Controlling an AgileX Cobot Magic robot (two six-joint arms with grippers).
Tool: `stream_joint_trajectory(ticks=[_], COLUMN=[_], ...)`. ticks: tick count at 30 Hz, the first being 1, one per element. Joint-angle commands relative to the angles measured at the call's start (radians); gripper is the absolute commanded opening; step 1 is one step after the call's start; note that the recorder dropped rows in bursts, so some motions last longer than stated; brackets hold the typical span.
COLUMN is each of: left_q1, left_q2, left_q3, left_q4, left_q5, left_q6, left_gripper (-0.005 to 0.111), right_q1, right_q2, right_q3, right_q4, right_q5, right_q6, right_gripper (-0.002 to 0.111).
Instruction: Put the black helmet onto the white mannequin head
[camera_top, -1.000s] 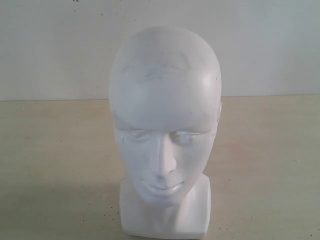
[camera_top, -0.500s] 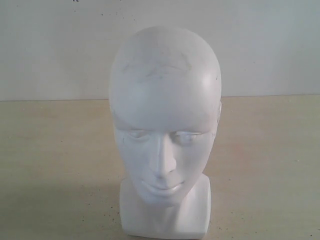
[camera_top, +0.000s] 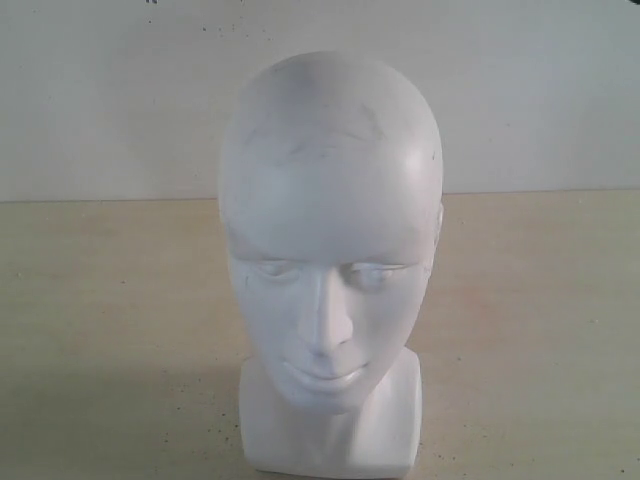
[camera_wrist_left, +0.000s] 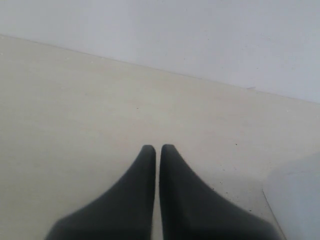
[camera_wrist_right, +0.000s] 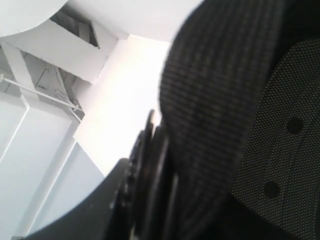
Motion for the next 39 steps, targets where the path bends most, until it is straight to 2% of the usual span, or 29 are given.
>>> stream_joint_trajectory(ticks=[1,7,18,26,34,39], left_q1=[-0.006,-0.006,-0.006,-0.006,-0.006,-0.006], left_q2=[-0.003,-0.003,-0.003,-0.003,-0.003,-0.003], left_q3=[0.002,0.002,0.002,0.002,0.002,0.002], left_q4=[-0.007,-0.007,-0.007,-0.007,-0.007,-0.007], left_q5=[0.0,0.0,0.0,0.0,0.0,0.0], left_q6=[0.0,0.0,0.0,0.0,0.0,0.0], left_gripper=[0.004,0.004,0.004,0.004,0.004,0.004], right_q1=[0.025,0.045,0.052,0.052,-0.022,-0.029], right_q2=[-0.016,-0.032,-0.054,-0.126,-0.216,-0.236], right_q3=[0.016,0.084,0.094,0.225,0.245,0.245], right_q4=[-0.024,-0.048,-0.094,0.017,0.026,0.062], right_q5=[-0.083,-0.083,-0.083,-0.083,-0.083,-0.083], right_q6=[-0.005,-0.052,-0.065,-0.073,-0.014,-0.004], right_gripper=[0.0,0.0,0.0,0.0,0.0,0.0])
